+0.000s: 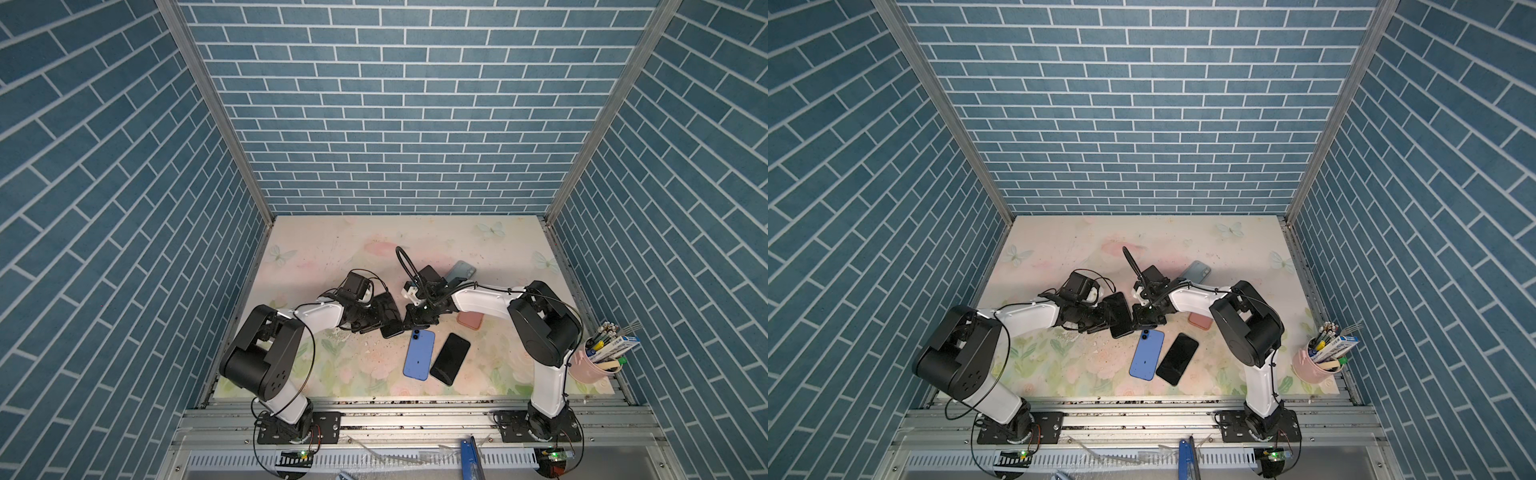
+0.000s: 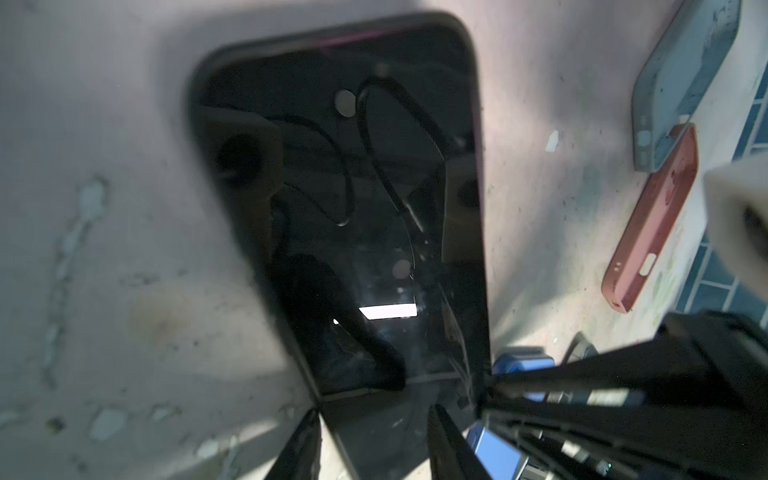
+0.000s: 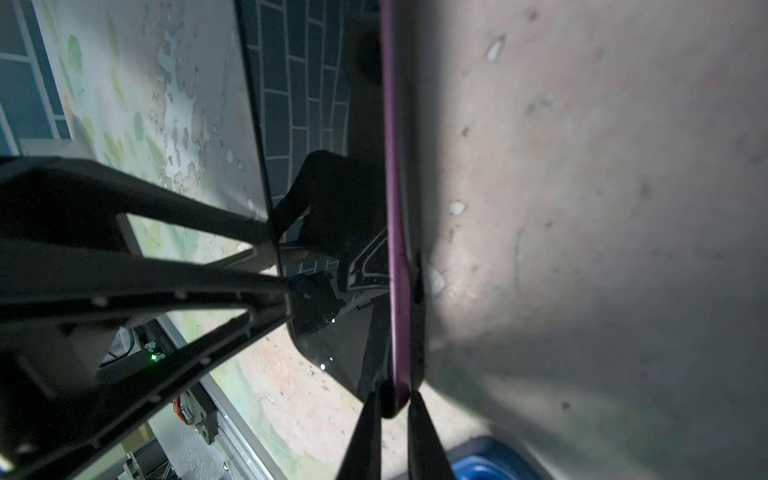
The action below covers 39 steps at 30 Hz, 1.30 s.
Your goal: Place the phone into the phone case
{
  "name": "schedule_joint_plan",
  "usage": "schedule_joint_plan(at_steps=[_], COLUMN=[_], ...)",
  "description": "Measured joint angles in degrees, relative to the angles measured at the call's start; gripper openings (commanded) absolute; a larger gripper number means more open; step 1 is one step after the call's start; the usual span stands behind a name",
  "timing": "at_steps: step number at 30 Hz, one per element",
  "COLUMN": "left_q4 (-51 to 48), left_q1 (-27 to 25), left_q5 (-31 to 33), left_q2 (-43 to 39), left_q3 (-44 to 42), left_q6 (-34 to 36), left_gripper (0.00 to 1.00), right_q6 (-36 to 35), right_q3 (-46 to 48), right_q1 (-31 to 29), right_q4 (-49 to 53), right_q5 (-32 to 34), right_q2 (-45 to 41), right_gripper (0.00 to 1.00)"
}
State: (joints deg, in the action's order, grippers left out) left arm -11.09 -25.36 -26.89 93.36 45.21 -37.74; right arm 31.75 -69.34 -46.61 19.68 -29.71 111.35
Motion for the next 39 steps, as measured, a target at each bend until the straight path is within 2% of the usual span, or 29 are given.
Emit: schedule_joint_plan(at_steps=[10, 19, 23, 30, 39], left_q4=[-0.4, -2.5, -3.3, -3.4, -3.1], left_q1=[0.0, -0.2, -0.2, -0.2, -0.2], left_q5=[1.9, 4.6, 5.5, 5.9, 5.7], left_q2=[0.9, -4.3, -5.3, -5.3, -5.0], left_q3=[1.4, -3.0, -3.5, -3.6, -3.6], left_q6=[1.1, -0.2, -0.5, -0.6, -0.6], left_gripper=[0.41, 0.36, 0.35, 0.35, 0.35], right_q6=[1.4, 1.5, 1.9, 2.6, 3.0], right_q3=[-0.9, -1.2, -1.2, -1.2, -2.0], right_q1=[-1.5, -2.3, -2.7, -3.9, -4.8], right_q4=[0.9, 1.3, 1.6, 2.8, 3.2], right_q5=[1.3, 4.1, 6.6, 12.4, 12.5], right_q2=[0.3, -0.2, -1.0, -3.2, -2.5], right_gripper=[0.13, 0.16, 0.22, 0.23, 0.23])
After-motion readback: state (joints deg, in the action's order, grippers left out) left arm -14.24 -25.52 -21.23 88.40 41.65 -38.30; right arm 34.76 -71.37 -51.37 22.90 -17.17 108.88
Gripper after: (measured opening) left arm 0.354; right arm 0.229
